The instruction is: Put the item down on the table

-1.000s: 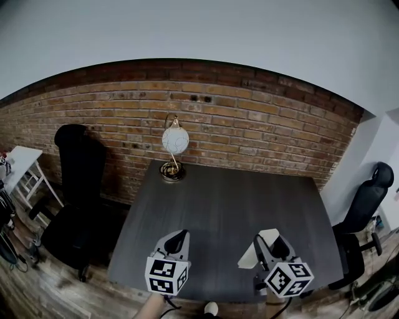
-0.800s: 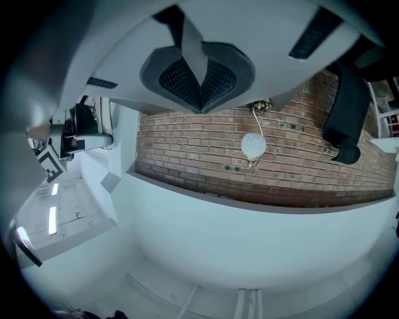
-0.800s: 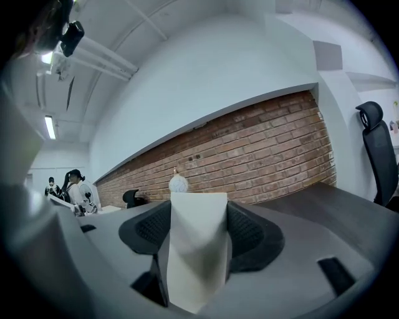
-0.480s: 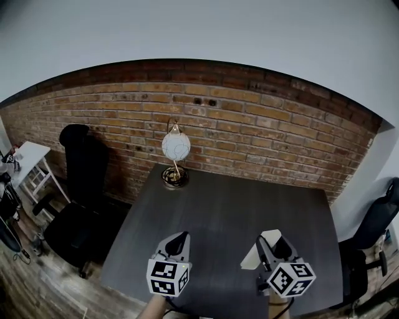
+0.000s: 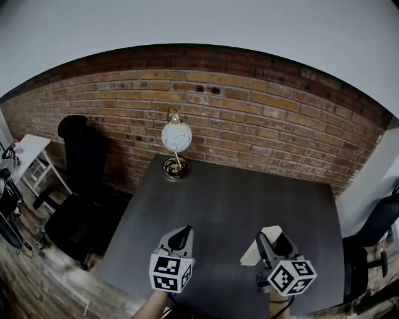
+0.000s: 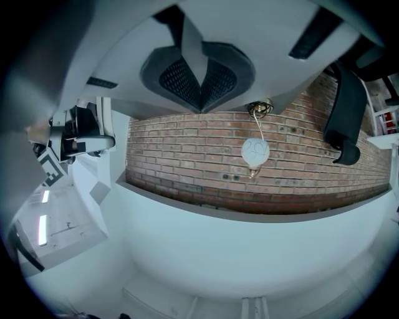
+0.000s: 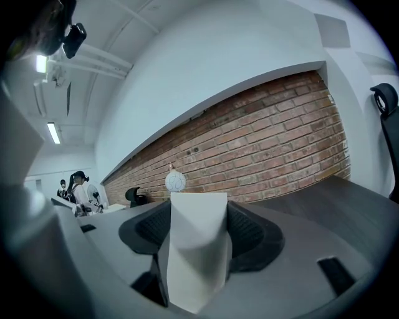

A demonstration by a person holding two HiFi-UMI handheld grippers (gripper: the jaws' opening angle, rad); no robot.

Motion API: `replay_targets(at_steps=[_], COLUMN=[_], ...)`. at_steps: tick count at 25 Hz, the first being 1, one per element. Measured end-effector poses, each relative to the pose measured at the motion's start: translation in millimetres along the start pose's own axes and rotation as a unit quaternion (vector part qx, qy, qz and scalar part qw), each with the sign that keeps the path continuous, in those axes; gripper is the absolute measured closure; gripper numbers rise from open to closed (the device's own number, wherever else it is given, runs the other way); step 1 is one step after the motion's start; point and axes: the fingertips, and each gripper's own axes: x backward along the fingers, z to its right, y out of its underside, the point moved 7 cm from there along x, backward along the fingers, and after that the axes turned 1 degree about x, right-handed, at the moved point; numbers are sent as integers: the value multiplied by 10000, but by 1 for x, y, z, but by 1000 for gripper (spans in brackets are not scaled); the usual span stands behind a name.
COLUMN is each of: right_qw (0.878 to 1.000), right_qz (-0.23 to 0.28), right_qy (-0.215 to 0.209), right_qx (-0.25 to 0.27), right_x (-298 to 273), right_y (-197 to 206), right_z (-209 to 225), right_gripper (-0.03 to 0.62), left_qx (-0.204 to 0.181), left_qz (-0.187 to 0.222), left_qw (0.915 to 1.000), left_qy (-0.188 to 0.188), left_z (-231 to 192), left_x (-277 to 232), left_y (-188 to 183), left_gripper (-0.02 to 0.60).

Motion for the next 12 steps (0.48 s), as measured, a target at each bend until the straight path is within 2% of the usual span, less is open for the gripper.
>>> replay_targets(at_steps=[12], right_qw=[9998], right_qz=[-101], right_qy=[157], right_qx=[26], right_x=[-3], right_y=[10], right_z=[-3], right_gripper=[298], left_qx=[91], left_qz=[-154], left_qw=[9997], left_qy=[141], left_z=[-7], left_x=[-5], left_y=[12], left_gripper=[563])
